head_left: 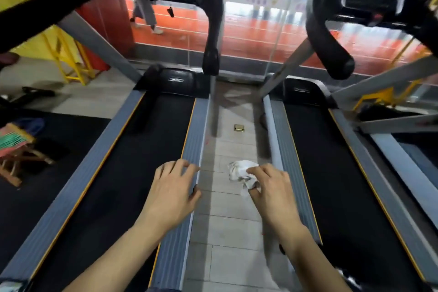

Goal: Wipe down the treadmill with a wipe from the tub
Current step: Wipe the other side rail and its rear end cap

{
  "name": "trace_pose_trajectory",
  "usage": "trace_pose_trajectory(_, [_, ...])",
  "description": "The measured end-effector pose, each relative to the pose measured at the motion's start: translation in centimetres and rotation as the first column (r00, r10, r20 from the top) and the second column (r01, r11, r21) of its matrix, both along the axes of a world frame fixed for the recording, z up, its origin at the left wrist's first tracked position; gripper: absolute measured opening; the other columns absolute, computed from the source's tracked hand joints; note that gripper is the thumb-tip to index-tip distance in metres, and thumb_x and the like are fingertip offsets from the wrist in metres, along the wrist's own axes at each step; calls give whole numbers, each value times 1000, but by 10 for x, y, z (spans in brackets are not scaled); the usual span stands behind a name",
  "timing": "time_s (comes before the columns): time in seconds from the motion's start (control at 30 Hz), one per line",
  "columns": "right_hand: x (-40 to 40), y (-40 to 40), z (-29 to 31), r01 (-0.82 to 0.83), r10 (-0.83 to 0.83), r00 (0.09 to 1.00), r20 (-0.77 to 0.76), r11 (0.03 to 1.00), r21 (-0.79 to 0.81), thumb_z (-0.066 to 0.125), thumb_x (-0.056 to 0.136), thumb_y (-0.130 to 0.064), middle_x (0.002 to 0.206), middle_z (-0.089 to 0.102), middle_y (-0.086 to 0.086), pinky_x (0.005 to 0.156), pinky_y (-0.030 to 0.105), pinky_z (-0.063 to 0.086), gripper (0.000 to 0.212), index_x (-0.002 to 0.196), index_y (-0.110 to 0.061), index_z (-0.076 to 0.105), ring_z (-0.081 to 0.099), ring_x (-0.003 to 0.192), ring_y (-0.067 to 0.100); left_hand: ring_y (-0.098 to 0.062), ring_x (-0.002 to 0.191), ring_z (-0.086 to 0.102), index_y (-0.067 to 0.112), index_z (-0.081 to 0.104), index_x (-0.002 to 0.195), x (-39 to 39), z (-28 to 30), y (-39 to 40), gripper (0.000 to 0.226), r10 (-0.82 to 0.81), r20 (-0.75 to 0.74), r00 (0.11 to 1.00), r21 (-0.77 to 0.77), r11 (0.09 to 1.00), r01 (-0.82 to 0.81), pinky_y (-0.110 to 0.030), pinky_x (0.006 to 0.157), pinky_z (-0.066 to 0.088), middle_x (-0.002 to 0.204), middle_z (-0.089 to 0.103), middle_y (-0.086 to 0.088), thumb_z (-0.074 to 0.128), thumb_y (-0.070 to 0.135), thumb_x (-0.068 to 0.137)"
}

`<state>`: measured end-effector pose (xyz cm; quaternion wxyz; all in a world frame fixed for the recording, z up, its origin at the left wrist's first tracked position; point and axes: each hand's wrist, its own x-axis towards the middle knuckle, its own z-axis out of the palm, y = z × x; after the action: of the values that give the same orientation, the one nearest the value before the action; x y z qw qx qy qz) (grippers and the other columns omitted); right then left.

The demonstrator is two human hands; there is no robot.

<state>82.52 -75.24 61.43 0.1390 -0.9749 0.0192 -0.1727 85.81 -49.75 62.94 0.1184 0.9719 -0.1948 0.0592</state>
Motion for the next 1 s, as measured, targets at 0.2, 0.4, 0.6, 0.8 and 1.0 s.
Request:
trace_pose_trajectory(0.2, [74, -43, -2, -172, 171, 985, 22, 985, 26, 82, 64, -5, 96, 64, -6, 77, 29, 34, 45, 102, -26, 71, 62, 81, 24, -23, 114, 53, 27, 60, 123, 35, 0, -40, 42, 155, 26, 988, -24, 988, -155, -41, 101, 43, 118, 55, 6, 42, 43, 88])
trace_pose_trajectory(0.4, [163, -77, -20, -426, 427, 903, -47, 904, 41, 78, 73, -10, 99, 62, -8, 80, 29, 35, 40, 107, -29, 68, 61, 86, 21, -25, 108, 59, 25, 64, 118, 59, -23, -76, 40, 413, 36, 910, -64, 910, -410, -43, 95, 49, 113, 58, 5, 46, 39, 86])
trace_pose_trajectory(0.6, [235, -71, -35, -661, 666, 742, -81, 746, 76, 78, 75, -11, 95, 61, -6, 78, 37, 43, 35, 105, -28, 68, 60, 84, 23, -27, 102, 59, 23, 64, 110, 60, -54, -113, 34, 636, 14, 771, -105, 768, -632, -43, 90, 48, 109, 60, 1, 48, 38, 83])
trace_pose_trajectory(0.8, [284, -25, -74, -787, 798, 580, -164, 601, 142, 73, 83, -9, 103, 63, -1, 84, 36, 42, 32, 112, -23, 71, 39, 85, 8, -29, 106, 57, 23, 62, 116, 71, -101, -106, 41, 765, -89, 638, -47, 636, -770, -44, 93, 46, 113, 59, -1, 42, 43, 86])
trace_pose_trajectory(1.0, [339, 33, -151, -841, 863, 467, -194, 501, 203, 71, 86, -11, 106, 61, -9, 83, 35, 41, 32, 113, -28, 70, 46, 85, 2, -31, 107, 55, 19, 62, 117, 114, -178, -71, 41, 840, -130, 526, -51, 524, -850, -44, 93, 42, 113, 59, -3, 42, 40, 88])
